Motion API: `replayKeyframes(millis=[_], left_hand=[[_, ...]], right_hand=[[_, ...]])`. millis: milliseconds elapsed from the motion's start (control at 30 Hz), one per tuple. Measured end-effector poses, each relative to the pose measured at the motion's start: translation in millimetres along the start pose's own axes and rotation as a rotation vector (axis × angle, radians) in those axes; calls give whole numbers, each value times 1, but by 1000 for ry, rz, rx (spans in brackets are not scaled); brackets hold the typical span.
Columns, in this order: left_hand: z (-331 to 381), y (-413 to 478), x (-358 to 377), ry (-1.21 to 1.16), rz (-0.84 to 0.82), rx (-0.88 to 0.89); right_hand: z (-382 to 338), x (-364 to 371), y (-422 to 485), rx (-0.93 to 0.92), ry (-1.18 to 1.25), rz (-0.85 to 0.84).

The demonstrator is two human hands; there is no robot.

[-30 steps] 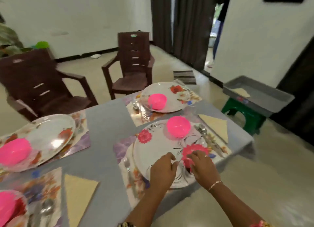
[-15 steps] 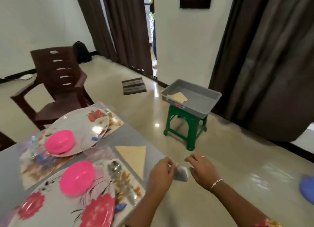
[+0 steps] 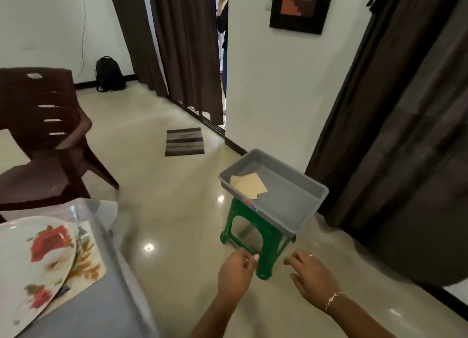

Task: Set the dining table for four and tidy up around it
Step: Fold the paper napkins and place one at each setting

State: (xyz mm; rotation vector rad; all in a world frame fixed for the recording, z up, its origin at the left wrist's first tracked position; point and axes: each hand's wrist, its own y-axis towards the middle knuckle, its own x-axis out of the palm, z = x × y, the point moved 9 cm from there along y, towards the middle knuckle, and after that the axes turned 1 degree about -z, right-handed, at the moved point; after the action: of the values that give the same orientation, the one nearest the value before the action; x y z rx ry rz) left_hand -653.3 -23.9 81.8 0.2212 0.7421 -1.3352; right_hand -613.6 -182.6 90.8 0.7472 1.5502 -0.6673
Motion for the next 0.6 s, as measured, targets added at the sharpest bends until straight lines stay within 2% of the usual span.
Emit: replayKeyframes(millis=[133,367,600], left_hand=[[14,77,-2,37,-19,-52],[25,176,3,160,21,-130],[31,256,9,179,-32,-288]], right_hand=[[60,-5,65,77,14,-23],[142,24,155,174,267,-175],[201,56,243,261,495,-402]])
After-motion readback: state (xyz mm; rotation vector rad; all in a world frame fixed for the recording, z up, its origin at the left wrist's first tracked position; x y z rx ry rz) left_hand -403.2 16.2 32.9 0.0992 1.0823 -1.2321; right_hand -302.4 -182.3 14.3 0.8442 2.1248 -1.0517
